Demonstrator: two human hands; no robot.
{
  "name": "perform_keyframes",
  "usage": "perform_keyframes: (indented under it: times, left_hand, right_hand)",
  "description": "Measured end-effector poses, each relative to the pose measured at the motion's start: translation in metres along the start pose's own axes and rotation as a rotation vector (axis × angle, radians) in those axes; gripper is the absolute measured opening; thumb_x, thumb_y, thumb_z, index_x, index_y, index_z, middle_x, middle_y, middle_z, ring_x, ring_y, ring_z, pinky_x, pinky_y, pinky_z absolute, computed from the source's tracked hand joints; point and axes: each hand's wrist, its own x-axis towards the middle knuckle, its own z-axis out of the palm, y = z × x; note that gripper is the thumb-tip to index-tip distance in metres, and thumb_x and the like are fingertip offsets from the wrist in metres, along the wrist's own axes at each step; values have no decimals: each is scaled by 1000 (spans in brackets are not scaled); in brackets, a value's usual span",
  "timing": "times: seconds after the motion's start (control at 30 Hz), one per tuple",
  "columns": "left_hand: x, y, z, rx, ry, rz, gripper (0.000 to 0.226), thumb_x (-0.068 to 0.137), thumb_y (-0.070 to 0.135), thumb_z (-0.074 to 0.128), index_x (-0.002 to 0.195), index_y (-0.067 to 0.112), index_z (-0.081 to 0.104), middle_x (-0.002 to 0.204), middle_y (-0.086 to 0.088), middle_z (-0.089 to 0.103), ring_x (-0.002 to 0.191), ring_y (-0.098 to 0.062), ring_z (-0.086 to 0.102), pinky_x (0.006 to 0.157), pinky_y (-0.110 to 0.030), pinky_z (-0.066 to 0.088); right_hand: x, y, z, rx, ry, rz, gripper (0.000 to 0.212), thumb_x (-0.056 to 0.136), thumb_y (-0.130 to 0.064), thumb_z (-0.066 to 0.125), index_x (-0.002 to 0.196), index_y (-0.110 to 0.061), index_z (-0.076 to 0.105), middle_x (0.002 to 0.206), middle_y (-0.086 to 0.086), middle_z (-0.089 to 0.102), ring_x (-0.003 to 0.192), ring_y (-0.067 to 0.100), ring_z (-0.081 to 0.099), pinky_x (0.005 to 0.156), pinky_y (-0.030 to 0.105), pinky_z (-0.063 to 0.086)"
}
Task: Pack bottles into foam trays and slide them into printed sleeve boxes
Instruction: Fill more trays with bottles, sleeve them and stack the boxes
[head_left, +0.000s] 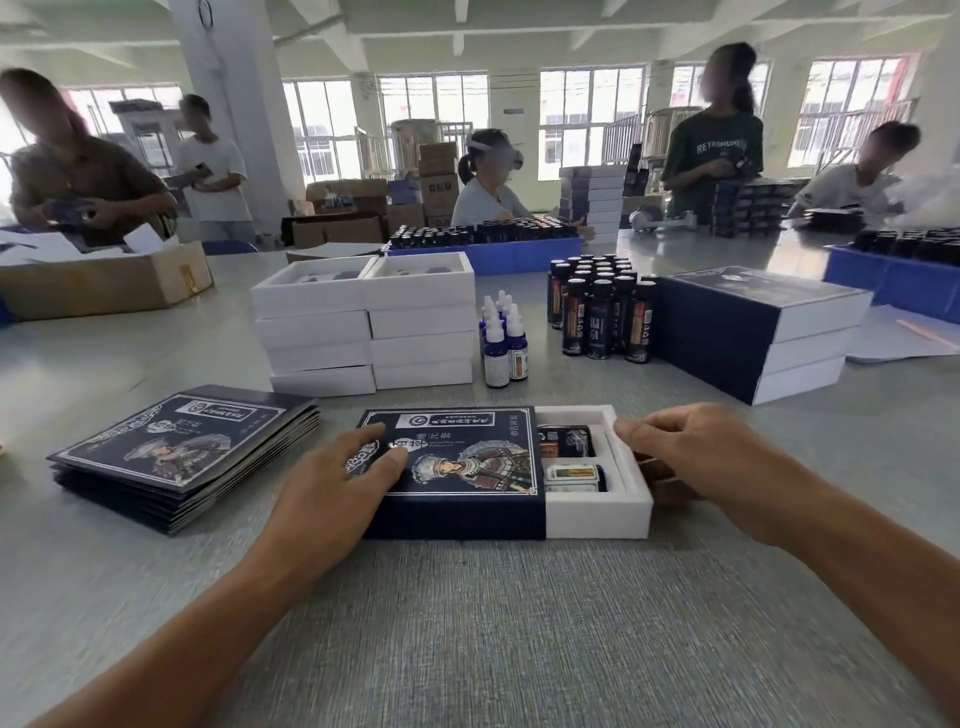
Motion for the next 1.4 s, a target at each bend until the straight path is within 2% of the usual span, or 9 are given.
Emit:
perform_keyframes:
  times: [0.1,0.17,0.43,0.53,0.8,1.03,1.17,1.3,1.4]
  left_hand:
    - [-4,6,5,-7,-2,14,50,87,55,60,133,36,55,129,11,56,111,-8,51,87,-27,36]
    - [-6,8,7,1,1,19,51,87,55,60,134,36,54,129,12,56,110,-8,51,86,-26,36]
    - [-7,11,12,4,-2,24,51,86,56,61,133,36,55,135,8,55,116,-13,52,95,-31,40]
    - [-7,9,13,2,-11,42,53,84,57,61,133,38,54,135,10,54,118,-13,52,100,-34,41]
    - [0,6,8,-86,-54,27,63,83,60,61,140,41,43,135,14,51,115,-6,48,97,-31,38]
    - [-5,6,11,-52,-69,27,62,79,65,62,136,48,44,143,12,46,124,-12,46,104,-38,37]
    - [-4,7,13,-7,-77,43,59,78,66,61,133,46,50,150,10,40,132,-14,41,112,-45,32]
    - [-3,7,13,-4,-86,44,59,78,68,61,132,46,51,150,11,39,133,-14,41,112,-46,32]
    - [-3,7,14,-9,-78,45,59,77,67,62,131,46,52,150,11,39,134,-13,39,113,-44,31]
  right_hand:
    - [-2,-1,5,84,-47,7,21,91,-39,66,97,-20,75,86,-5,78,84,17,74,79,36,60]
    - [-2,-1,8,63,-75,-25,16,91,-33,68,97,-21,74,87,-6,78,81,11,74,73,29,59]
    - [-1,1,10,68,-129,-55,10,91,-26,69,100,-25,72,91,-9,77,83,9,74,67,21,57]
    - [0,2,10,77,-135,-48,13,91,-24,68,104,-25,71,93,-7,78,85,11,75,72,26,59]
    - [-2,1,10,81,-114,-19,23,90,-23,70,113,-20,70,93,-7,77,84,11,74,72,26,59]
    - [-7,-4,13,61,-128,-37,33,91,-24,69,123,-19,66,94,-10,77,82,2,72,61,12,54]
    - [-9,-6,18,82,-151,-49,43,88,-24,73,128,-12,64,102,-3,76,87,8,74,70,18,57]
    - [-10,-7,22,143,-175,-53,39,87,-20,74,123,-9,66,102,2,77,93,17,74,90,37,59]
    - [-11,-6,24,136,-186,-68,40,87,-21,74,124,-9,65,103,2,77,94,17,74,91,39,59]
